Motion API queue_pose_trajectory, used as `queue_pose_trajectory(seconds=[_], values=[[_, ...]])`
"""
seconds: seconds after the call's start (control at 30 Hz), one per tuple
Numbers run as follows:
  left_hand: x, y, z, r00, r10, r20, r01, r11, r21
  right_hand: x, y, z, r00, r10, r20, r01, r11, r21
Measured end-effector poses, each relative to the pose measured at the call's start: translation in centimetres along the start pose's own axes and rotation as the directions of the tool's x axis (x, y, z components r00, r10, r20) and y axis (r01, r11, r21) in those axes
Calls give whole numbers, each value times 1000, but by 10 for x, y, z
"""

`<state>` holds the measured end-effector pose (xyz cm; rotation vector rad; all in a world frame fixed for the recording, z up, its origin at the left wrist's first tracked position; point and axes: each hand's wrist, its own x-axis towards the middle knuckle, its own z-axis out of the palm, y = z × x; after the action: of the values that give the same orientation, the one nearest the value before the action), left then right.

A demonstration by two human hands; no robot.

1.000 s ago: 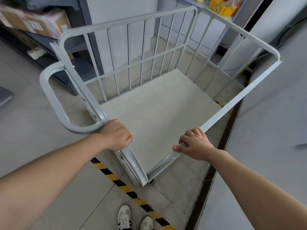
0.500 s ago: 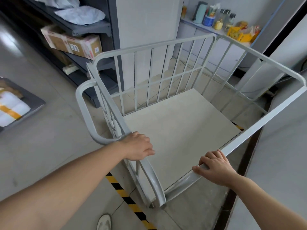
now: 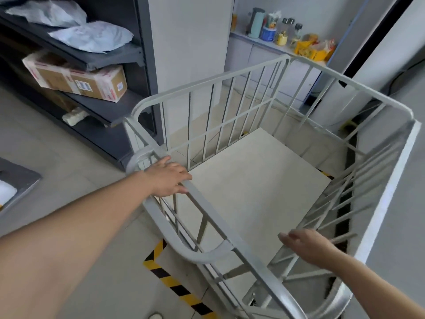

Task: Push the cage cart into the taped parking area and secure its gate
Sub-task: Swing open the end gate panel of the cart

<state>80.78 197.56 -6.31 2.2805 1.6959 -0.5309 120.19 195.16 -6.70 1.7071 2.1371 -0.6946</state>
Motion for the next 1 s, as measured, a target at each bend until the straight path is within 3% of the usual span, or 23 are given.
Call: queue_pose_trajectory(seconds=[0.17,0.3,0.43,0.8,0.9,1.0], values=[[13,-30,-2,999,34,-24,-34,999,7,28,-143,10,996,-83,22,70,935,349],[18,-33,0,995,77,-58,-75,996,42,50,-195,25,999,6,-35,7,933,361],[19,-32,0,993,85,-85,-81,995,54,53,-195,34,997,50,-63,-30,956,291],[16,-29,0,992,91,-92,-87,995,51,58,-189,33,1000,23,10,-25,945,326],[22,-36,1,983,150,-102,-146,988,46,61,-186,23,995,16,101,-49,941,335],[33,-53,-2,956,283,-77,-279,959,59,69,-188,0,957,-16,288,-61,965,255]])
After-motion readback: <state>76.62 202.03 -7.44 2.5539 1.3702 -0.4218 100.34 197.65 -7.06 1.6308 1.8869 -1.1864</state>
